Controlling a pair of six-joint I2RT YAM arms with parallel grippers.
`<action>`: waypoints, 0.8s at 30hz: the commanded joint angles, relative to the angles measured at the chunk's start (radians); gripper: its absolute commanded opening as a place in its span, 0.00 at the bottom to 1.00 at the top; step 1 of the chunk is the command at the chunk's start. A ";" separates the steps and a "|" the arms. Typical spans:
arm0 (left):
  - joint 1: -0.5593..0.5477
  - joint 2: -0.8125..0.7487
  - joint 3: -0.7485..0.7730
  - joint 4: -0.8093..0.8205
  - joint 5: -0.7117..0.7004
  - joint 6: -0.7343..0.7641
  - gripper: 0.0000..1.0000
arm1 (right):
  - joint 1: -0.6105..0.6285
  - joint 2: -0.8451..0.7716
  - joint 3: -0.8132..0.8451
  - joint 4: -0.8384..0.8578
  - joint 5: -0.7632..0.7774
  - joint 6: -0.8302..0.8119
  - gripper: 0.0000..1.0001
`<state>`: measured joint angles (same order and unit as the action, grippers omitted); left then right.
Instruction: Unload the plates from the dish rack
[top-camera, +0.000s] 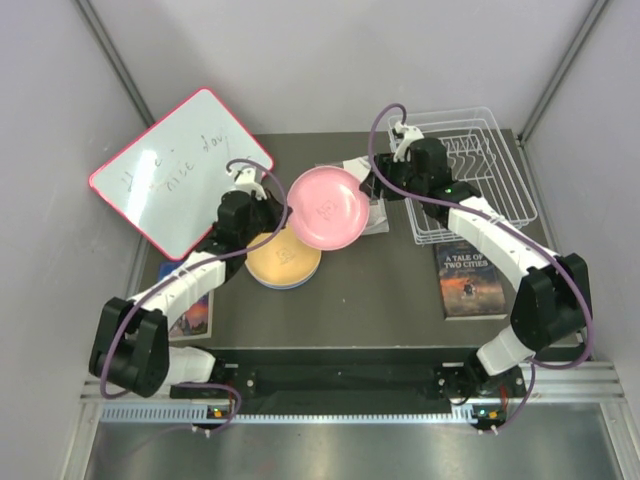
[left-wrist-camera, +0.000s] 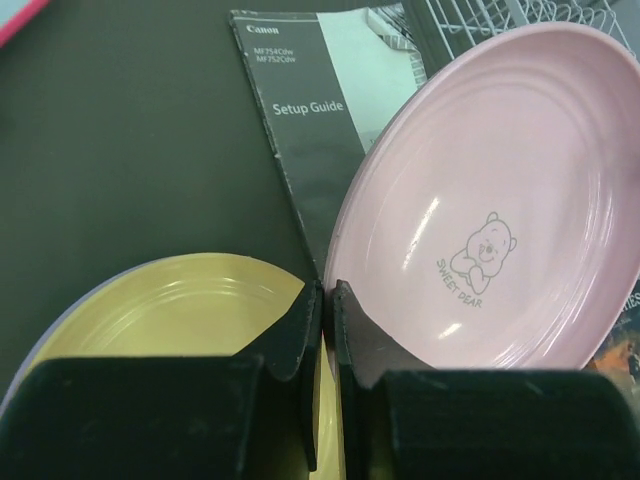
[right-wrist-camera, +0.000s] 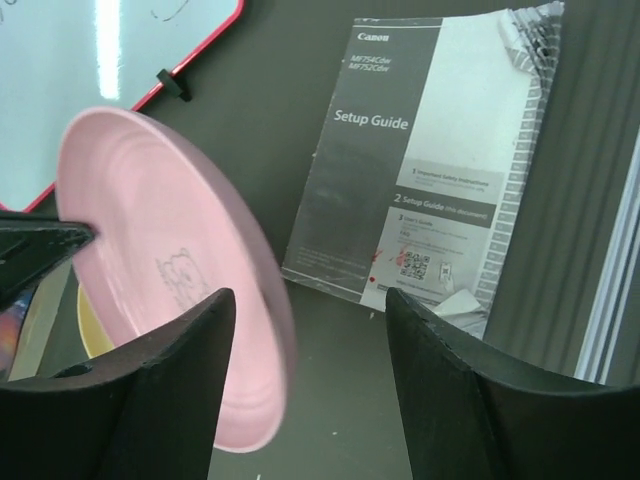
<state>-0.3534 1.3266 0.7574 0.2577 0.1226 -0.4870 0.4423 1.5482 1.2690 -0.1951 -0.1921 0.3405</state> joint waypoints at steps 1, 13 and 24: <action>0.001 -0.093 -0.006 -0.011 -0.092 0.034 0.00 | 0.001 -0.020 0.015 0.008 0.054 -0.034 0.63; 0.005 -0.236 -0.041 -0.319 -0.394 0.031 0.00 | -0.047 -0.017 0.018 -0.015 0.088 -0.064 0.68; 0.005 -0.277 -0.112 -0.376 -0.436 -0.042 0.00 | -0.074 -0.013 -0.002 -0.015 0.094 -0.072 0.69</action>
<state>-0.3515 1.0595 0.6392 -0.1287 -0.2996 -0.4789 0.3782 1.5482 1.2694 -0.2260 -0.1062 0.2878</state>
